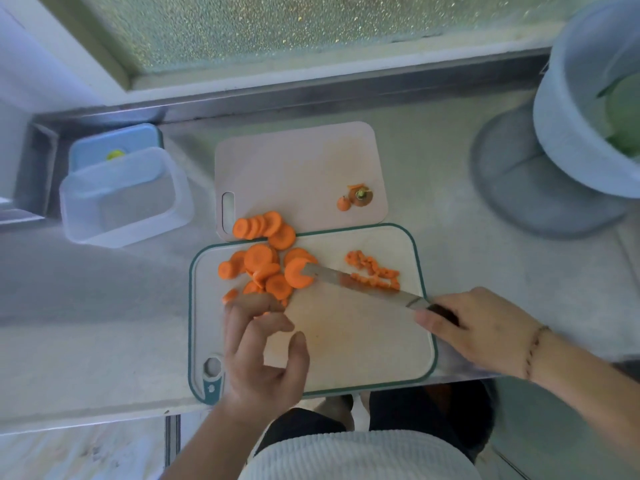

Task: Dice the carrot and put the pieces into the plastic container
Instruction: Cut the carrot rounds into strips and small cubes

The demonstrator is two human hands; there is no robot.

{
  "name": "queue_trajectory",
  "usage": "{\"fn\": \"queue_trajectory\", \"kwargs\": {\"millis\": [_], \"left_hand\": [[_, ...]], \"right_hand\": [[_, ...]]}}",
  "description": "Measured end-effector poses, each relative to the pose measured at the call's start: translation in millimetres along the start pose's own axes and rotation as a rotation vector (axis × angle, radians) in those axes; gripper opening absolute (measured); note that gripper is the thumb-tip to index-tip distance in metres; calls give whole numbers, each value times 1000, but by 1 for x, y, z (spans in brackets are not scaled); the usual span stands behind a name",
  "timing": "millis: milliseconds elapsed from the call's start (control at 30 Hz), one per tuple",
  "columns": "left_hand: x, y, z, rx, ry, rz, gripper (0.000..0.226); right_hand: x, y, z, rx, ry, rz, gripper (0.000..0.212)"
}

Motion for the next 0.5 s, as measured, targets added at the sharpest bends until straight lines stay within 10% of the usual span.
{"fn": "queue_trajectory", "kwargs": {"millis": [300, 500], "left_hand": [[60, 81, 34, 438, -51, 773, 35], [63, 111, 52, 602, -265, 861, 39]], "right_hand": [[-5, 8, 7, -429, 11, -143, 81], [3, 10, 12, -475, -20, -183, 76]]}}
Point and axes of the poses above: each hand's wrist, its own x-axis towards the middle knuckle, its own y-axis out of the palm, z = x × y, the point moved 4 cm from there along x, towards the middle knuckle, and after that the axes turned 14 degrees about -x, right-handed, at the moved point
